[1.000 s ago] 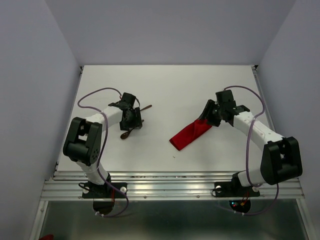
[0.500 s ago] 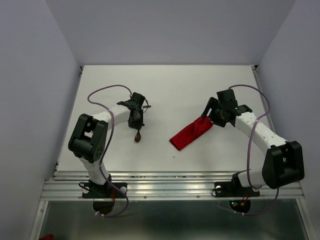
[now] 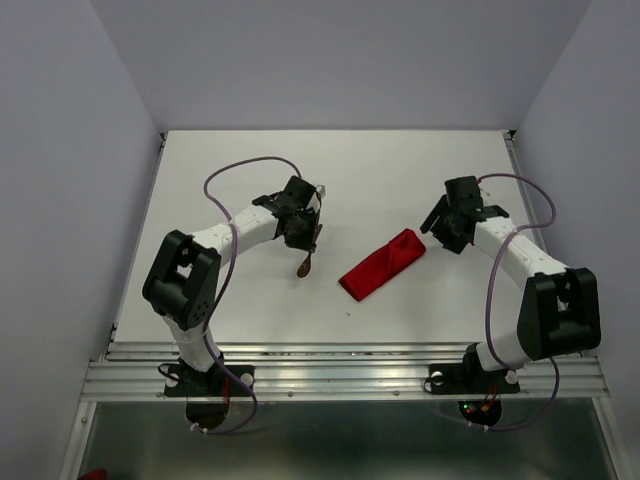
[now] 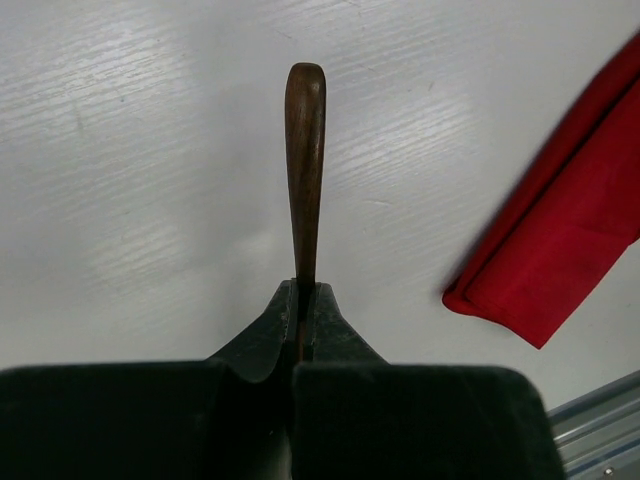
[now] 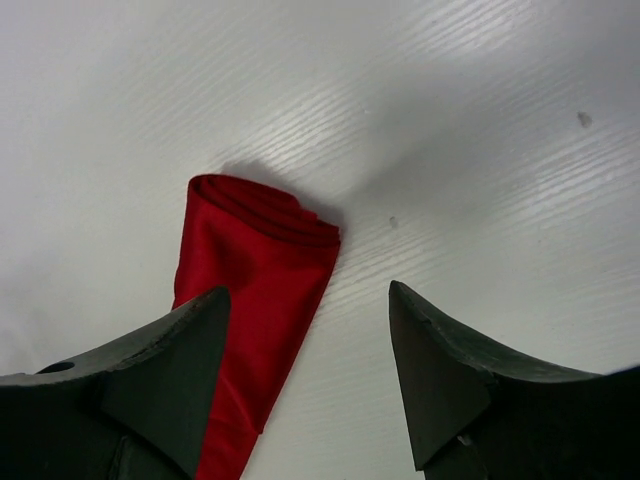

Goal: Fold the napkin into a case and place the utensils inside
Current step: Stuff the spoon into the folded napkin.

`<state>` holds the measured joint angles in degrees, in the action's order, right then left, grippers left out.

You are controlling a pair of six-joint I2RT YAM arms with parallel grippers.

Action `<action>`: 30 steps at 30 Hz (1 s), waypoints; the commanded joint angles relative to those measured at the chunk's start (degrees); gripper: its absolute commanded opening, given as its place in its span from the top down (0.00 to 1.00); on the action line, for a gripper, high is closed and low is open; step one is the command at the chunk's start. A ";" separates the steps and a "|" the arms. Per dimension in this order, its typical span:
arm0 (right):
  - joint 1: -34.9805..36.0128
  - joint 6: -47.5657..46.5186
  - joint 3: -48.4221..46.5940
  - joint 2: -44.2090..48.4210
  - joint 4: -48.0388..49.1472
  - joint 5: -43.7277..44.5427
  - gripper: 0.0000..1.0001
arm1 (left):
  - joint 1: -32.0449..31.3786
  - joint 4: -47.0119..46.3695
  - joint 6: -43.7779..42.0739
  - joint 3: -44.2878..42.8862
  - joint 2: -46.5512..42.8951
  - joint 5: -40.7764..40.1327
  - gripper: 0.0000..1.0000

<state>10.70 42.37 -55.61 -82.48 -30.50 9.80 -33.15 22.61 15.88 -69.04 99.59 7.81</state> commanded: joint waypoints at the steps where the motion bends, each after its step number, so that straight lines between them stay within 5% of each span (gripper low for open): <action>1: -3.92 -1.41 -3.45 -1.45 1.14 -0.74 0.31 | -1.57 -0.02 -1.20 -2.24 -2.82 4.31 1.00; 4: -5.69 -2.11 -3.89 -3.39 2.20 -2.24 0.43 | -3.67 0.06 -1.73 -3.47 -1.86 5.10 1.00; 6: -6.57 -2.20 -4.06 -4.71 3.60 -3.47 0.60 | -4.90 0.33 -2.17 -4.88 -0.90 5.72 1.00; 12: -7.10 -2.47 -6.60 -10.50 4.83 -4.61 0.79 | -11.05 2.78 -2.95 -10.75 2.88 5.46 1.00; 30: -7.10 -5.37 -4.85 -16.31 10.81 -12.00 0.81 | -17.30 10.35 -8.14 -20.70 14.66 3.35 1.00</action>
<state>3.79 38.28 -60.97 -99.44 -22.61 0.14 -49.93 30.96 10.70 -85.69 113.43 10.70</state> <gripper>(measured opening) 0.191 0.044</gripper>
